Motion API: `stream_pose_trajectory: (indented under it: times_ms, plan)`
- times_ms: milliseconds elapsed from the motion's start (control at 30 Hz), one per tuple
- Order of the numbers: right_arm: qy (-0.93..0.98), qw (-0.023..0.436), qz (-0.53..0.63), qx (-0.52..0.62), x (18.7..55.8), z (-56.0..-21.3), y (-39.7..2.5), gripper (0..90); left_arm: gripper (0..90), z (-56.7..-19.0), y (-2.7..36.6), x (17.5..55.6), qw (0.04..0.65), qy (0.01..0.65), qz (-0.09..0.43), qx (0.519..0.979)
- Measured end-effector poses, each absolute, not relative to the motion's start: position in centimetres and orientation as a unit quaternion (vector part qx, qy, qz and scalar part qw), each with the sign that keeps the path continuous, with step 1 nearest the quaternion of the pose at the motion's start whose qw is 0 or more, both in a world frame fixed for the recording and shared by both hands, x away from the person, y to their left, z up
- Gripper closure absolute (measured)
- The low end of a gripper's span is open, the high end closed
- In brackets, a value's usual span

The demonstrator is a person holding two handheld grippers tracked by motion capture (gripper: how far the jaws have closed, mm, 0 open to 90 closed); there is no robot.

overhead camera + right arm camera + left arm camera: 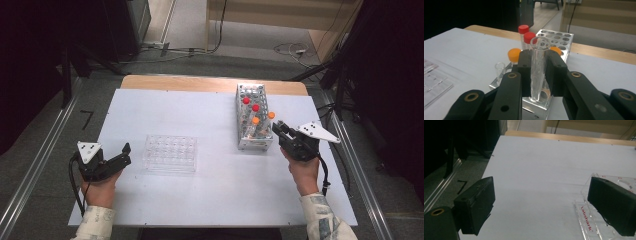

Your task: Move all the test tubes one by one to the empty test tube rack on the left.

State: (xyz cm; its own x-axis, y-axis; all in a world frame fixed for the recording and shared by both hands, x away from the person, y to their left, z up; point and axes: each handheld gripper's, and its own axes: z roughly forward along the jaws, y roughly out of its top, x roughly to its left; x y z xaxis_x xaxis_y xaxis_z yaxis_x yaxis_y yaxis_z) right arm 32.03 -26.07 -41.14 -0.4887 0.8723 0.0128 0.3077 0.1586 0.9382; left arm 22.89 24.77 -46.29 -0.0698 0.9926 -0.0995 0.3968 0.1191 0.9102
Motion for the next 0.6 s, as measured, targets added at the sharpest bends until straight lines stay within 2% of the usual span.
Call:
stream_pose_trajectory:
  times_ms: [600]
  plan:
    - [0.748,0.239,0.492,0.375,30.0,-42.1,-23.1,72.9,8.6,-44.0,20.4,22.6,0.452,0.574,0.341,0.592]
